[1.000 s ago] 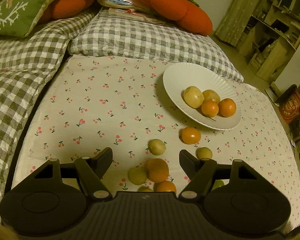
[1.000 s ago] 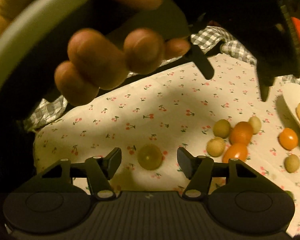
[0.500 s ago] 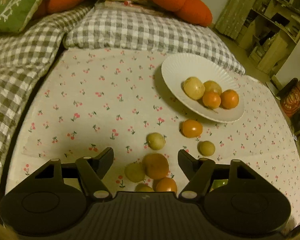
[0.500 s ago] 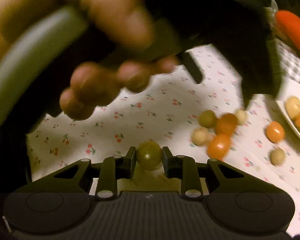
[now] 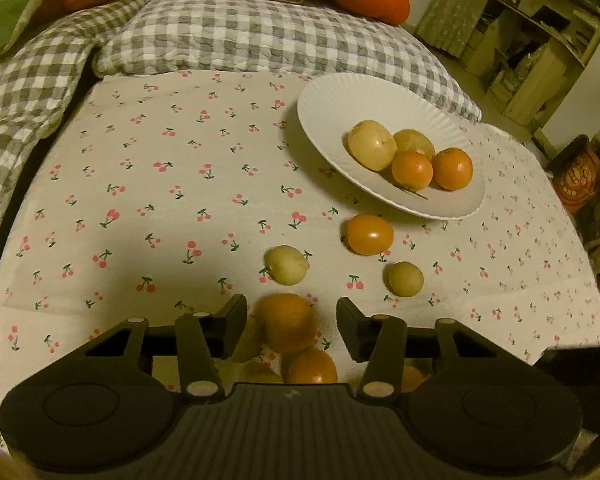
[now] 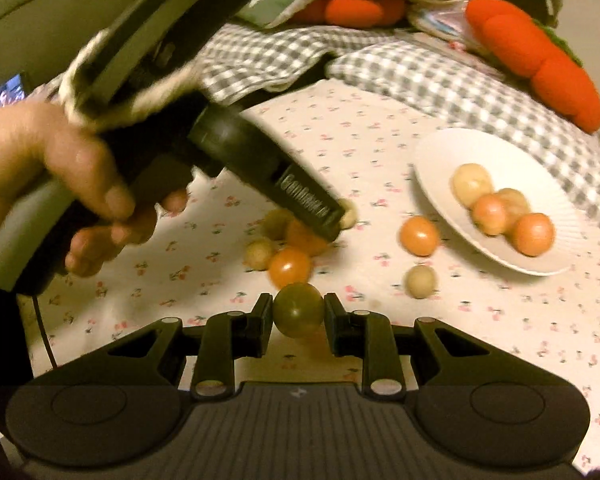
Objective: Organize fruits
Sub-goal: 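Grasp a small green fruit with the right gripper while the left grasps an orange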
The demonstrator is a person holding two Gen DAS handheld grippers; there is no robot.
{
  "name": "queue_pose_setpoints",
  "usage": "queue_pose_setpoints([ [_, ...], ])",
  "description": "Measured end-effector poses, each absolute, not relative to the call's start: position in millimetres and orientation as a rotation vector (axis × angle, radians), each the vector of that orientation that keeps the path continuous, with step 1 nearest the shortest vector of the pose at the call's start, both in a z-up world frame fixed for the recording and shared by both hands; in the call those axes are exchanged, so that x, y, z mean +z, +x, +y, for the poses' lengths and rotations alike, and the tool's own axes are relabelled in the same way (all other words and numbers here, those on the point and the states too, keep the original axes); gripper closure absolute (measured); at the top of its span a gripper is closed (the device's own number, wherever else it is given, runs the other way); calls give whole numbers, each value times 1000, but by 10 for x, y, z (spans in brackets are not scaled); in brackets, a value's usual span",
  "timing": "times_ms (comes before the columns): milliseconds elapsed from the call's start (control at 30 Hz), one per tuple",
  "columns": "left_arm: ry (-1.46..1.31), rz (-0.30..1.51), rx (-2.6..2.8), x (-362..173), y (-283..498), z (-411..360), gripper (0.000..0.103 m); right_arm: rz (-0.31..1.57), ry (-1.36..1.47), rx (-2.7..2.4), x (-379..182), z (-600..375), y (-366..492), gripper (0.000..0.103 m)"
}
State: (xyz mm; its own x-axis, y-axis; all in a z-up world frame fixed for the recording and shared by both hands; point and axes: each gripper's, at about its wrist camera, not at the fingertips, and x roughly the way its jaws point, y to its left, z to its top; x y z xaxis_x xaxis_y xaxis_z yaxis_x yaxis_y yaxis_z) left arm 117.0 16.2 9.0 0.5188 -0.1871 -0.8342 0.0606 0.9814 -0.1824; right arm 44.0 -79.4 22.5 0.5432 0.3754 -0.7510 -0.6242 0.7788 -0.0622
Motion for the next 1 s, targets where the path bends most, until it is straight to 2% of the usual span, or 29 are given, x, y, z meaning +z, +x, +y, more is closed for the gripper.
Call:
queue_pose_setpoints([
  [167,-74,1016,-140,6,1213,75,76,777,-301,555,296,-910,556,79],
  [267,-16,1012,-138,-55,1238,3,86,783,-311,545,269,-923,579,79],
  [433,12,1005,-121,-46,1230,-37,87,763,-294,537,316,-976,604,79],
  [667,-93,880,-121,341,1150,147,87,716,-229,487,495,-1216,641,79],
  [1000,-100,839,-119,443,1177,54,87,687,-160,390,556,-1451,799,79],
])
